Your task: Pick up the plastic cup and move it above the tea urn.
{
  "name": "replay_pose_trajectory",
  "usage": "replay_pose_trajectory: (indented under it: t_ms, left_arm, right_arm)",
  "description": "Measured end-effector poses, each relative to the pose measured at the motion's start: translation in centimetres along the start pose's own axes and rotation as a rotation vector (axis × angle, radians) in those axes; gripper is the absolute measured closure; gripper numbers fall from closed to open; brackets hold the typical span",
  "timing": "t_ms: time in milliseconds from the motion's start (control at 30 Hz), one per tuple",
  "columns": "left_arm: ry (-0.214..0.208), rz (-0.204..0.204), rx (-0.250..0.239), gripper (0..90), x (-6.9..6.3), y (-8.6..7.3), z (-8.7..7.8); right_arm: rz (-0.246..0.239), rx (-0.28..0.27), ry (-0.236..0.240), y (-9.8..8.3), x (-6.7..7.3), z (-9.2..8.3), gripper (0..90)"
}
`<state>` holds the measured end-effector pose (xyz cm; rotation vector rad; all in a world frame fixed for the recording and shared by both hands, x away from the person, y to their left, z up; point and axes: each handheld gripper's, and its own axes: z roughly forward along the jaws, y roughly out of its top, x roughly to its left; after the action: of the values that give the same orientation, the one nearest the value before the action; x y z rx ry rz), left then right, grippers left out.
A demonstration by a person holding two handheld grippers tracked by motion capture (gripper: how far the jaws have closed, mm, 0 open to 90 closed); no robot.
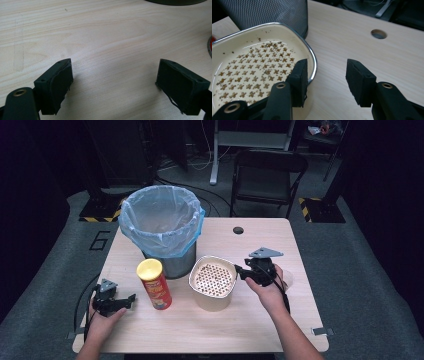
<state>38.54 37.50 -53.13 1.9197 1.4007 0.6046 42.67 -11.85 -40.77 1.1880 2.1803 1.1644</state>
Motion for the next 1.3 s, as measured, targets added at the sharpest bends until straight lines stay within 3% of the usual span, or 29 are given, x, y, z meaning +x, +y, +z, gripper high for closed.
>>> replay_pose_trajectory:
  t_ms: [33, 133, 167, 433, 833, 1067, 1133, 1167, 1233, 1267, 1300]
  left_arm:
    - [0.0, 0.0, 0.0, 13.3, 0.0, 0.0, 0.0]
    - [0.0, 0.0, 0.0, 13.3, 0.0, 0.0, 0.0]
    - [0.0, 0.0, 0.0, 13.3, 0.0, 0.0, 0.0]
    - [-0.002, 0.002, 0.004, 13.3, 0.0, 0.0, 0.0]
    - [0.001, 0.012, 0.009, 13.3, 0.0, 0.0, -0.1]
    - [0.001, 0.01, 0.01, 13.3, 0.0, 0.0, -0.1]
    - [0.0, 0.01, 0.01, 13.3, 0.0, 0.0, -0.1]
    - [0.001, 0.01, 0.01, 13.3, 0.0, 0.0, -0.1]
    - [0.001, 0.01, 0.01, 13.3, 0.0, 0.0, -0.1]
    - [0.001, 0.01, 0.011, 13.3, 0.0, 0.0, -0.1]
    - [0.001, 0.01, 0.011, 13.3, 0.0, 0.0, -0.1]
  right_arm:
    - [-0.005, 0.025, 0.008, 0.0, 0.2, 0.6, 57.3]
    - [-0.006, 0.033, 0.039, 0.0, 0.2, 0.9, 63.1]
    - [-0.012, 0.054, 0.084, 0.0, 0.2, 1.1, 65.8]
    - [-0.044, 0.081, 0.072, -0.2, 0.7, 0.6, 68.1]
    - [-0.079, 0.073, 0.108, -3.5, 0.0, -4.4, 68.4]
    - [-0.101, 0.093, 0.122, -4.3, -0.5, -6.1, 70.0]
    - [-0.092, 0.088, 0.117, -4.3, -0.8, -6.7, 66.7]
    - [-0.059, 0.043, 0.107, -4.2, -1.3, -7.6, 59.8]
    - [-0.045, 0.019, 0.094, -4.2, -1.6, -8.0, 55.4]
    - [-0.016, -0.026, 0.023, -4.2, -2.3, -8.6, 44.3]
    - [-0.029, -0.036, -0.011, -4.4, -2.7, -8.7, 41.8]
